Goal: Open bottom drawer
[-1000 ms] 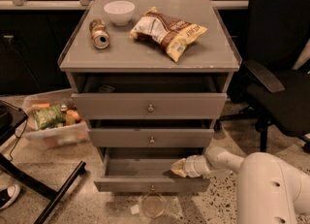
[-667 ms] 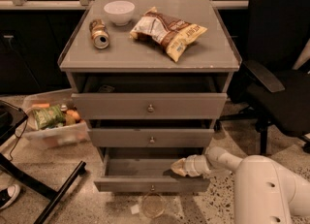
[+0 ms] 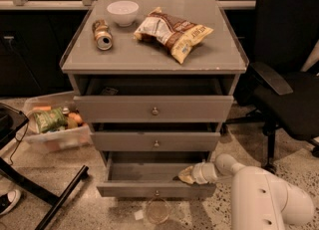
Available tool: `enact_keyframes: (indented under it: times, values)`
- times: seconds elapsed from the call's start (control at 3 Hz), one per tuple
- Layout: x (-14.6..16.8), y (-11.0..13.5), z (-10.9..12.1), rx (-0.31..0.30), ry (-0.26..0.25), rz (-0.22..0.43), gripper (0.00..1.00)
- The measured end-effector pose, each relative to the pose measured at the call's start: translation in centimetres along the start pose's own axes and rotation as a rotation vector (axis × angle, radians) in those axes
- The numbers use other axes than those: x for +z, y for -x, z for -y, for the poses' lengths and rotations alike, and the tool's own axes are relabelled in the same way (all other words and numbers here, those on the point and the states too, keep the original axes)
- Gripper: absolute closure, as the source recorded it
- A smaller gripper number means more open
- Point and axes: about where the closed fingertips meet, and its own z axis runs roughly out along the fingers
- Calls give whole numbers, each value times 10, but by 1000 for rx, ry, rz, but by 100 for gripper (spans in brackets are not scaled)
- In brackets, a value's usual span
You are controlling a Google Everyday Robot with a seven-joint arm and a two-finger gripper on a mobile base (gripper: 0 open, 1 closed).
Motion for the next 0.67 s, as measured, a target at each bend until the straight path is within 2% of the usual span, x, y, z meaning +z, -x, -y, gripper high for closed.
enact_keyframes:
  times: [0.33, 0.67]
  values:
    - [6, -16, -3, 10, 25, -22, 82]
    - [7, -15, -3, 10, 25, -22, 58]
